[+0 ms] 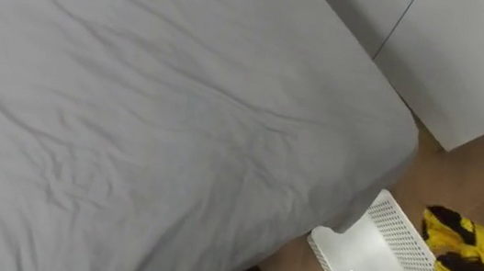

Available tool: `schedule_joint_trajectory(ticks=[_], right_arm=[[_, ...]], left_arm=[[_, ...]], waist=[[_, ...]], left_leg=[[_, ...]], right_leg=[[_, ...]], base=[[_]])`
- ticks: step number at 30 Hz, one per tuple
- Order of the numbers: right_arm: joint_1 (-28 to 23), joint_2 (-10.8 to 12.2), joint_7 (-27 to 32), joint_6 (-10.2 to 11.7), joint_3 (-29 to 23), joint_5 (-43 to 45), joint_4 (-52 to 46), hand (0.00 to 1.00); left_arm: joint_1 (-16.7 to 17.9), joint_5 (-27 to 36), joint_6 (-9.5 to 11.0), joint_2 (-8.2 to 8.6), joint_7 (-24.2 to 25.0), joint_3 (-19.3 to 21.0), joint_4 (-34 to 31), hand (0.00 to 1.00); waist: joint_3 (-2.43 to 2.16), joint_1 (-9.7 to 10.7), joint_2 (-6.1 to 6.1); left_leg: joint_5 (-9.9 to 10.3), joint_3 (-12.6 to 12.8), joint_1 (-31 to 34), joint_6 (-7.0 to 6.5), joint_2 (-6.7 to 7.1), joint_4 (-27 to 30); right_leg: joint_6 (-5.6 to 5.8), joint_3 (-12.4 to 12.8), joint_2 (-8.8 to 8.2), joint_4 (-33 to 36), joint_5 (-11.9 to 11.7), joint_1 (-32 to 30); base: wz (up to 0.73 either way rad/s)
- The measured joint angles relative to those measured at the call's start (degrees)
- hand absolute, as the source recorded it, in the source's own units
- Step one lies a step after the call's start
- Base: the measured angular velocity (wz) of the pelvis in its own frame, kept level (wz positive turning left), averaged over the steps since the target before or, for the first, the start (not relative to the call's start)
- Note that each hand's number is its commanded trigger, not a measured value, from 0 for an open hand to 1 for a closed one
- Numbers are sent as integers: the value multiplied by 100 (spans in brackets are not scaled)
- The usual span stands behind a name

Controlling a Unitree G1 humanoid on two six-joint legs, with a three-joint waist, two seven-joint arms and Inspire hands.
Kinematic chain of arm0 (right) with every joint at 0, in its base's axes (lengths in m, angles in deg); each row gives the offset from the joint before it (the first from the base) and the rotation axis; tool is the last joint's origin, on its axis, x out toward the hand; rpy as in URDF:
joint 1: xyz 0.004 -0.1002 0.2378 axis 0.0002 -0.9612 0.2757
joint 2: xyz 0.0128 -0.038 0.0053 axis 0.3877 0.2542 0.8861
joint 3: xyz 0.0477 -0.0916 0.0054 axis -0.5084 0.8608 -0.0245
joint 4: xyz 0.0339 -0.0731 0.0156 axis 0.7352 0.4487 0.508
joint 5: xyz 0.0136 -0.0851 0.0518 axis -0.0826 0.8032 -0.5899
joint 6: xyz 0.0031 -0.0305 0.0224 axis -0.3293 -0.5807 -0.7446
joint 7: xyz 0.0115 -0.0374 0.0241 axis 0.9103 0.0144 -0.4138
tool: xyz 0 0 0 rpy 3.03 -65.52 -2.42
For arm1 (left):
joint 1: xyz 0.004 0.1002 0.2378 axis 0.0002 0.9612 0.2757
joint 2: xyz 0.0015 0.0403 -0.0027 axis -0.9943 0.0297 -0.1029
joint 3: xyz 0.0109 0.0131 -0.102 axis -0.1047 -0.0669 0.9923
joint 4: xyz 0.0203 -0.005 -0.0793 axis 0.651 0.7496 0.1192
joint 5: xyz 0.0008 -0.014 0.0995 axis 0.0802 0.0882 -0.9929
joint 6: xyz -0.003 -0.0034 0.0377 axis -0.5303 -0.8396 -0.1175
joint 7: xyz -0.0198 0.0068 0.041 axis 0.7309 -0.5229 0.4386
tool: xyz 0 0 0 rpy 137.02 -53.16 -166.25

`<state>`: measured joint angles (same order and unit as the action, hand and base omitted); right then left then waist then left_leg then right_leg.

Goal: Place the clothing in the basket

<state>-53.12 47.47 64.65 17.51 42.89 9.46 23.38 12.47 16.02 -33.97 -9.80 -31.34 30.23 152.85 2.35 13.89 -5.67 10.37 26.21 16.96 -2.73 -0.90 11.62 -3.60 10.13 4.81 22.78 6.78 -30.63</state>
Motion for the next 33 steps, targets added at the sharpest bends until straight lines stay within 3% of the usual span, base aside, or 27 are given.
schedule_joint_trajectory(ticks=[4, 12, 17, 22, 33], right_arm=[[-39, -1, 47, 111, 35, -402, 3, 0], [12, -37, 96, 160, 52, -355, 111, 0], [5, -46, 95, 160, 181, -380, 136, 0], [-80, -46, 71, 160, 227, -378, 135, 0], [-510, -33, -18, 138, 541, -506, 175, 0]], left_arm=[[-9, -3, 54, -57, 0, -9, 0, 0], [-55, -3, 76, -124, 0, -6, 0, 0], [-55, -2, 76, -141, 0, -3, 0, 0], [-114, -2, 76, -144, 0, 3, 0, 0], [-125, -5, 91, -147, -4, 7, 53, 0]], waist=[[13, 1, 19], [51, -3, 83], [41, -4, 103], [38, -2, 106], [7, -39, 174]], left_leg=[[-1, -47, 60, 1, -7, 47], [-1, -138, 144, 1, -28, 195], [-1, -150, 144, 2, -33, 216], [-3, -415, 164, 3, -6, 235], [-3, -600, -32, 4, -23, 308]], right_leg=[[-10, -39, -14, -6, 9, -27], [-15, -80, -31, 6, 35, -34], [-17, -88, -32, 7, 33, -24], [-20, -214, -74, -4, 32, 17], [-33, -355, -105, -127, 7, 356]], base=[[4], [3], [0], [12], [6]])
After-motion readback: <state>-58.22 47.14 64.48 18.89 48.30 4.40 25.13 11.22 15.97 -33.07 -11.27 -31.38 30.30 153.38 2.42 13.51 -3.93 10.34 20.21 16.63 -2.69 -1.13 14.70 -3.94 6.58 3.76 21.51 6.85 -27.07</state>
